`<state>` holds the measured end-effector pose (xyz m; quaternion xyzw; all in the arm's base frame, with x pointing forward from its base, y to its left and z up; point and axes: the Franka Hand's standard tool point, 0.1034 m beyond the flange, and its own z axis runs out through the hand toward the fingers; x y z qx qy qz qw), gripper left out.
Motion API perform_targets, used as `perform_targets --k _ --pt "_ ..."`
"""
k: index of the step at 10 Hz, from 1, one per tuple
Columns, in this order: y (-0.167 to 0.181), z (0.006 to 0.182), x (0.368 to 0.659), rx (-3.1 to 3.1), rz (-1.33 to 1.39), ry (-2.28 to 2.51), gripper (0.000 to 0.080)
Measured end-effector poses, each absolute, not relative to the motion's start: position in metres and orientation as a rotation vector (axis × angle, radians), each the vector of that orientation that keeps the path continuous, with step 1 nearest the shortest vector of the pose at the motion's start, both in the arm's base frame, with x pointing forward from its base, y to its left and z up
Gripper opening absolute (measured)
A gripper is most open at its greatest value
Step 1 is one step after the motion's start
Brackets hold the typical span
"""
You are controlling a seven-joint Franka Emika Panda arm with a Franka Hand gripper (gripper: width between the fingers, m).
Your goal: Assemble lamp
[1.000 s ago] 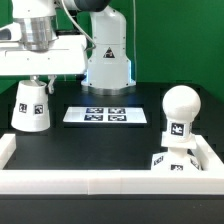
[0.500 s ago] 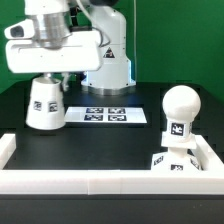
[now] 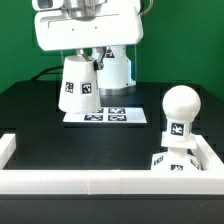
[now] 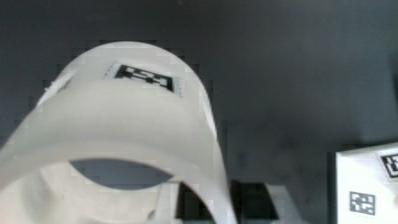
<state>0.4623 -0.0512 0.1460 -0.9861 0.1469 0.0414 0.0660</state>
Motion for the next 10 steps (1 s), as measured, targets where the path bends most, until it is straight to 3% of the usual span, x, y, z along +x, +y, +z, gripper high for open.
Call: perform_targets --k 4,10 --pt "-0.050 0.144 0.459 -2.973 0.137 0.446 0.0047" --pt "0.031 0.209 0.513 -2.919 0.107 0.530 0.0047"
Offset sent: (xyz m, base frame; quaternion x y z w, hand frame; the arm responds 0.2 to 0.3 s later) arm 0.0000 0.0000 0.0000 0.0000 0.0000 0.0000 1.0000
